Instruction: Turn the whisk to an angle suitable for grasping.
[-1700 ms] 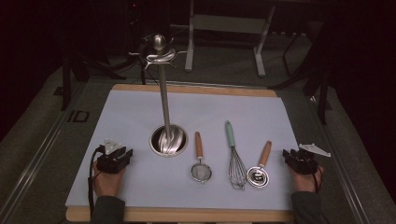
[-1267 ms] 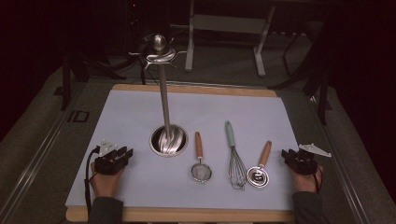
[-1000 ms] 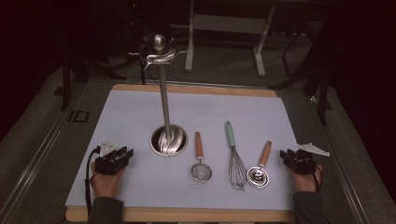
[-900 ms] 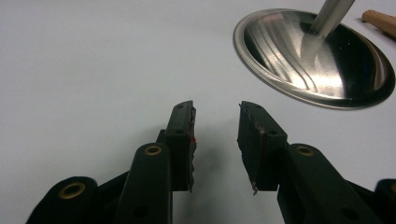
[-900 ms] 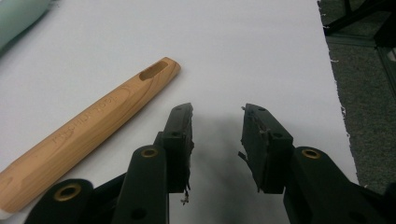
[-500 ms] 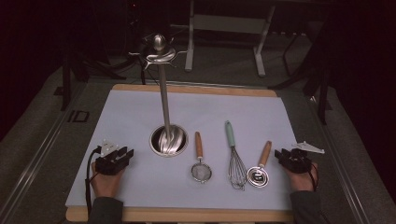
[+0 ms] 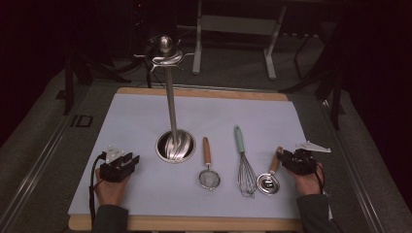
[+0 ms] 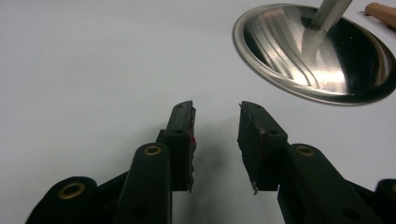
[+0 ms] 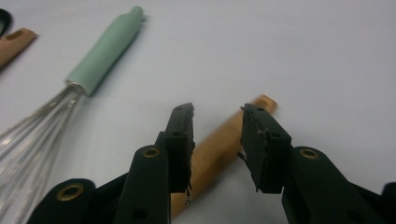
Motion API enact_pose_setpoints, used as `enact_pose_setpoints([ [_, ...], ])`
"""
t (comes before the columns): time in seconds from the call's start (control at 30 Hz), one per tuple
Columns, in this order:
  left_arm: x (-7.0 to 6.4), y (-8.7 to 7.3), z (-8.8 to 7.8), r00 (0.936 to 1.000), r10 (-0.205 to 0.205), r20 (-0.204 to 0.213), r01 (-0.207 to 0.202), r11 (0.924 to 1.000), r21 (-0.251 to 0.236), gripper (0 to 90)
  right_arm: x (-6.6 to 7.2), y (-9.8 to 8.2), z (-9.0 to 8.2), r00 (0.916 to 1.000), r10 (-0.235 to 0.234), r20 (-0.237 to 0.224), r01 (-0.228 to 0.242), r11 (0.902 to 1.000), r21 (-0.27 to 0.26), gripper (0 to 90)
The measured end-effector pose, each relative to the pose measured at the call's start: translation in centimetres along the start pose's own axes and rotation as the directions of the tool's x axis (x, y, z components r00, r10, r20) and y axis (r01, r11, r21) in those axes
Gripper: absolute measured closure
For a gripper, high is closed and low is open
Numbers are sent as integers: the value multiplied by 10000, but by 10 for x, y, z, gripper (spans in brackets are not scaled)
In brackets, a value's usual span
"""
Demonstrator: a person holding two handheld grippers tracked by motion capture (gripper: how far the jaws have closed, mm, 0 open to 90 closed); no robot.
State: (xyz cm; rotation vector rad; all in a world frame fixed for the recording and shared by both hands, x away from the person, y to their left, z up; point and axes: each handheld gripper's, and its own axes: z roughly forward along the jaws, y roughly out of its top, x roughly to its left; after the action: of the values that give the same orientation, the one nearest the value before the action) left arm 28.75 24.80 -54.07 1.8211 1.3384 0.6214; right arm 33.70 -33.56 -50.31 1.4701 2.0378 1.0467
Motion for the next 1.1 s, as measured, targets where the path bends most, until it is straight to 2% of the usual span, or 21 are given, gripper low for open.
enact_pose_setpoints([
  [0.3,0,0,0,10000,48,11,-48,10000,31,662,18,23,8,9974,-522,-489,534,9983,238,641],
  [0.5,-1,0,1,10000,78,-5,-78,9999,75,661,33,33,20,9921,-883,-896,932,9943,515,642],
  [0.77,-1,0,1,10000,81,2,-81,9999,98,660,55,44,33,9829,-1381,-1220,1479,9861,752,647],
  [0.97,-1,1,1,10000,90,0,-90,9999,145,657,64,50,44,9799,-1404,-1419,1544,9837,923,649],
  [1.1,-1,1,1,10000,92,1,-92,9998,149,655,71,55,56,9787,-1148,-1705,1360,9836,1186,650],
])
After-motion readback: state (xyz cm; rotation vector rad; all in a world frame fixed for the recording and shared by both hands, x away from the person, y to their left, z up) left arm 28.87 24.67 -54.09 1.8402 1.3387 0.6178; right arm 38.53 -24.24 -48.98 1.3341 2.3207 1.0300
